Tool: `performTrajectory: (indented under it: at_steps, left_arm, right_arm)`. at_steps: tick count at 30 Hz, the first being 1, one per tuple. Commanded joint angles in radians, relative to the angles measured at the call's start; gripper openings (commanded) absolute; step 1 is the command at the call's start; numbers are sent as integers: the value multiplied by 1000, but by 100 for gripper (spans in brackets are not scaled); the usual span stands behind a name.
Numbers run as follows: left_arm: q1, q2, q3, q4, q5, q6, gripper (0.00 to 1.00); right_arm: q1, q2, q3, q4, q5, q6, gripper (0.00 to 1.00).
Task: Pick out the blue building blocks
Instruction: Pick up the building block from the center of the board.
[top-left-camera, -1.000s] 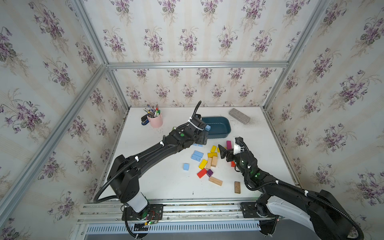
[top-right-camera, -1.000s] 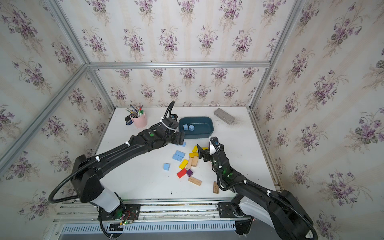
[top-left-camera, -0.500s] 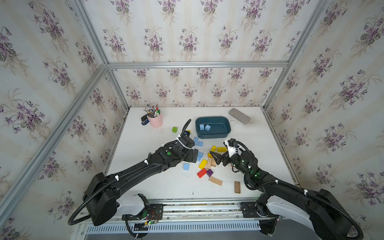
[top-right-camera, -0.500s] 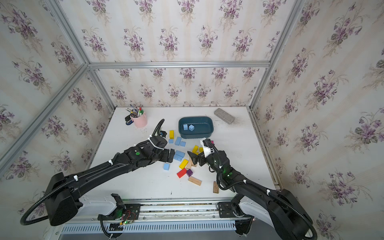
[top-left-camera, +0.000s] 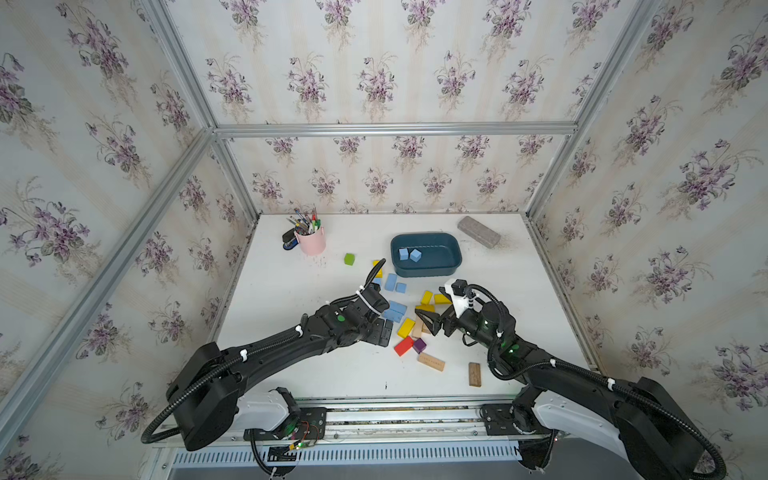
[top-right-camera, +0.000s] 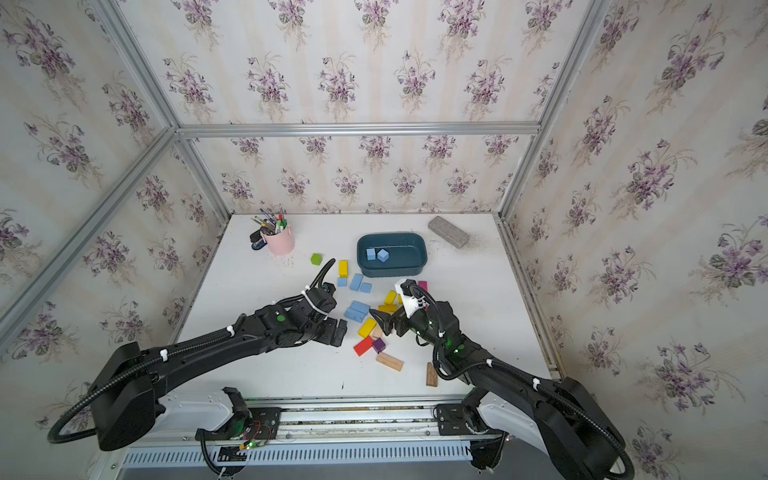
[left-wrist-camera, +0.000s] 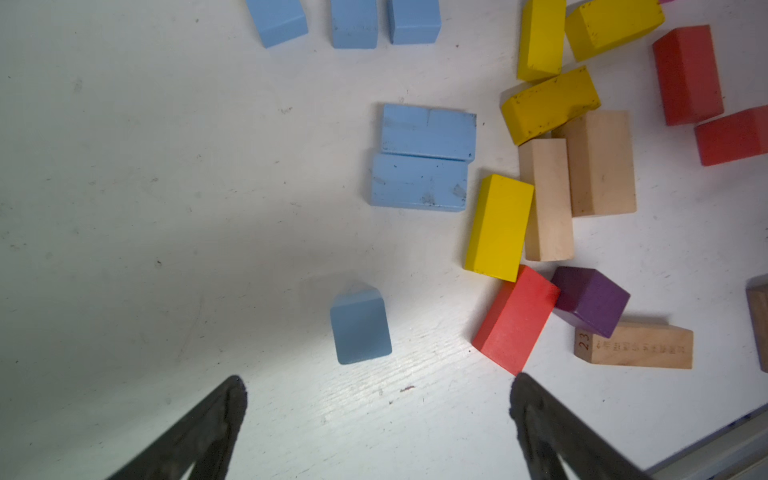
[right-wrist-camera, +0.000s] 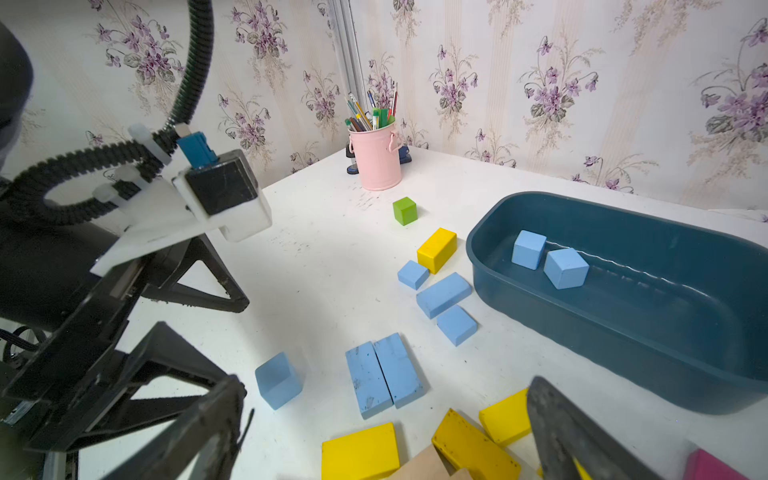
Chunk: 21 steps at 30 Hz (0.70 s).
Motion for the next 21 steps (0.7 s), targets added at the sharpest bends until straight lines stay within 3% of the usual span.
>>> performTrajectory:
  at_steps: [1,7,15,21]
  left_arm:
    - [-9,25,-1,-12,-35,-20,99]
    - [-14,105,5,-6,-62,-17,98]
    - [-12,170,-8,48,-44,-38,82]
    - [3,216,-25,106,-7,-59,72]
  right_arm:
    - [4,-12,2,40,-1,-19,100]
    - [30,-36,-9,59,-73,-49,100]
    - [83,-3,13,44,-173,-103,100]
    - [106,39,41,12,-177,-127,100]
